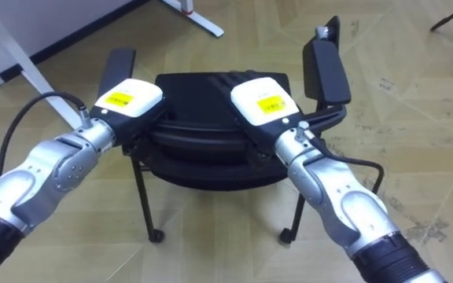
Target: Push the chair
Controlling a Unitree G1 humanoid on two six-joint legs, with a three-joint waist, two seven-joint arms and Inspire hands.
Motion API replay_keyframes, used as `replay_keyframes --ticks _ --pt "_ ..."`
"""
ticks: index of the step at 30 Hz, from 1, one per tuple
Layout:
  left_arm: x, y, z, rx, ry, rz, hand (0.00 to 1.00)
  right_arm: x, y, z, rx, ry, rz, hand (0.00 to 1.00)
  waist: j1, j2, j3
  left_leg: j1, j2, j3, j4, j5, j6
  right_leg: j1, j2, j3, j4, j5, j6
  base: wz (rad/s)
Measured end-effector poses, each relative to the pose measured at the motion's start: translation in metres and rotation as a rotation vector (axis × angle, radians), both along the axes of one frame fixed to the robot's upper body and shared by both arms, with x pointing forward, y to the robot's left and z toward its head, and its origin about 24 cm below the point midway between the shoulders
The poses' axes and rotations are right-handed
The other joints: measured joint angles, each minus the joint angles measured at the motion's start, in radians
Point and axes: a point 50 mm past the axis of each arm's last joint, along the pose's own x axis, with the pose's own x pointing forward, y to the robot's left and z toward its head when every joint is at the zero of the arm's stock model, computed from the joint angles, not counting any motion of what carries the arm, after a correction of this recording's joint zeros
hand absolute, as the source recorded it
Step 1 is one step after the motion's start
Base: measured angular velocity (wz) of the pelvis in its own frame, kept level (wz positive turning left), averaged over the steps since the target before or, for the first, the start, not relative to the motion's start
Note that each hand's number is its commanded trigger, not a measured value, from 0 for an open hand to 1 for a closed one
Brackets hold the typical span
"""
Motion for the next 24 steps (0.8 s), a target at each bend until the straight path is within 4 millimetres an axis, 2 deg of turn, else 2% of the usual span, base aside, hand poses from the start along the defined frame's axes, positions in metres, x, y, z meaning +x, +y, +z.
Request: replay_keyframes --ticks 5,9,13,20,21,22,23,24 --pt "0.001 -0.005 0.001 0.012 0.0 -0.014 1.0 0.002 -0.008 -0.007 -0.007 0.0 -0.019 0.0 -0.002 0.003 0.0015 -0.004 -0.001 -0.025 0.008 0.0 0.0 0.023 0.0 -0.019 -0.024 0.0 0.0 0.13" --pt "0.002 -0.005 0.002 0.018 -0.003 -0.013 1.0 0.001 -0.01 -0.009 0.013 -0.043 -0.015 0.0 -0.005 0.02 0.0094 -0.014 -0.001 -0.032 0.022 0.0 0.0 0.026 -0.001 -0.024 -0.028 0.001 -0.001 0.05" --pt "0.002 -0.005 0.002 0.02 -0.001 -0.012 1.0 -0.001 -0.011 -0.009 0.028 -0.084 -0.018 0.0 -0.011 0.041 0.0073 -0.019 -0.001 -0.041 0.024 0.0 0.0 0.026 -0.001 -0.031 -0.031 0.001 -0.001 0.03" --pt "0.002 -0.005 0.001 0.021 0.004 -0.015 1.0 -0.005 -0.014 -0.014 0.053 -0.125 -0.018 0.0 -0.007 0.043 0.006 -0.012 -0.003 -0.043 0.024 0.0 0.0 0.037 -0.001 -0.03 -0.04 0.001 -0.001 0.0" --pt "0.002 -0.005 0.001 0.022 0.007 -0.018 1.0 -0.006 -0.015 -0.015 0.053 -0.134 -0.02 0.07 -0.006 0.044 0.0058 -0.01 -0.003 -0.043 0.024 0.0 0.0 0.039 -0.001 -0.03 -0.04 0.001 -0.001 0.0" --pt "0.001 -0.005 0.001 0.023 0.008 -0.019 1.0 -0.006 -0.016 -0.016 0.052 -0.14 -0.022 0.8 -0.005 0.044 0.0057 -0.007 -0.003 -0.043 0.024 0.0 0.0 0.042 -0.001 -0.03 -0.04 0.001 -0.001 0.0" --pt "0.001 -0.005 0.001 0.023 0.009 -0.019 1.0 -0.007 -0.016 -0.016 0.051 -0.143 -0.023 1.0 -0.005 0.044 0.0056 -0.005 -0.003 -0.044 0.024 0.0 0.0 0.044 -0.001 -0.03 -0.04 0.001 -0.001 0.0" --pt "0.001 -0.006 0.0 0.026 0.014 -0.022 1.0 -0.008 -0.017 -0.018 0.05 -0.144 -0.026 1.0 -0.004 0.044 0.0057 0.002 -0.003 -0.044 0.022 0.0 0.0 0.051 -0.001 -0.03 -0.041 0.001 -0.001 0.0"
